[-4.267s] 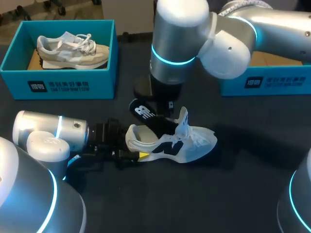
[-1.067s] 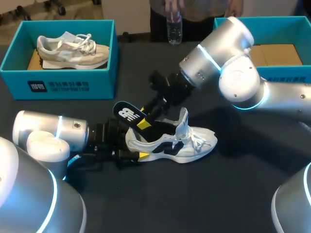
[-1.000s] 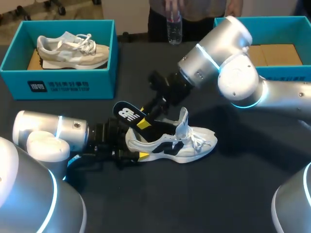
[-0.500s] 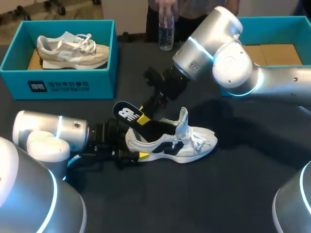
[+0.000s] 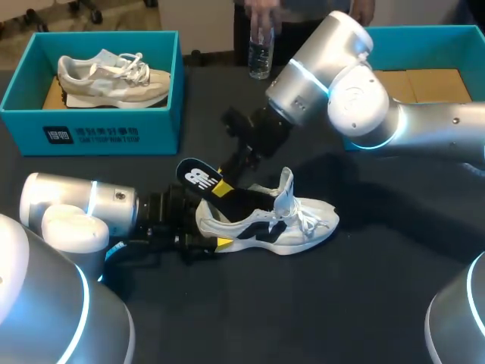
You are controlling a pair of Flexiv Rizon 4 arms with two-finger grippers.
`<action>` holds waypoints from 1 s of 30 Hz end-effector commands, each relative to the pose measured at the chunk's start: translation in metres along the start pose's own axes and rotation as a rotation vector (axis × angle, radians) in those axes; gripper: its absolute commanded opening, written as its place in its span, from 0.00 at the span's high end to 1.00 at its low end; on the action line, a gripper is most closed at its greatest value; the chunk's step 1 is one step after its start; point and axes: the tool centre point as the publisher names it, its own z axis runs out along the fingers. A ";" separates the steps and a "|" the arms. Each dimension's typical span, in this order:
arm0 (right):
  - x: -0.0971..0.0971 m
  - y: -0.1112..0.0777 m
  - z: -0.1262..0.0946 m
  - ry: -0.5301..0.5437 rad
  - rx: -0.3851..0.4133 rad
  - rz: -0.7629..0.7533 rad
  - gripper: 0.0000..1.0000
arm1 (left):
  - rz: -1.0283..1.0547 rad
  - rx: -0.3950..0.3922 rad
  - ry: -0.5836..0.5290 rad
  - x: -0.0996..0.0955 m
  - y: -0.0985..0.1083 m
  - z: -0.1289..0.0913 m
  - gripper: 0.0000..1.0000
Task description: Take the shoe out of the shoebox, open the shoe tongue, remove and reinsert the insole, then place the shoe into the shoebox
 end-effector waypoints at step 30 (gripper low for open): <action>0.016 0.035 -0.036 -0.093 -0.066 -0.142 1.00 | -0.001 -0.003 0.000 -0.010 0.015 0.008 1.00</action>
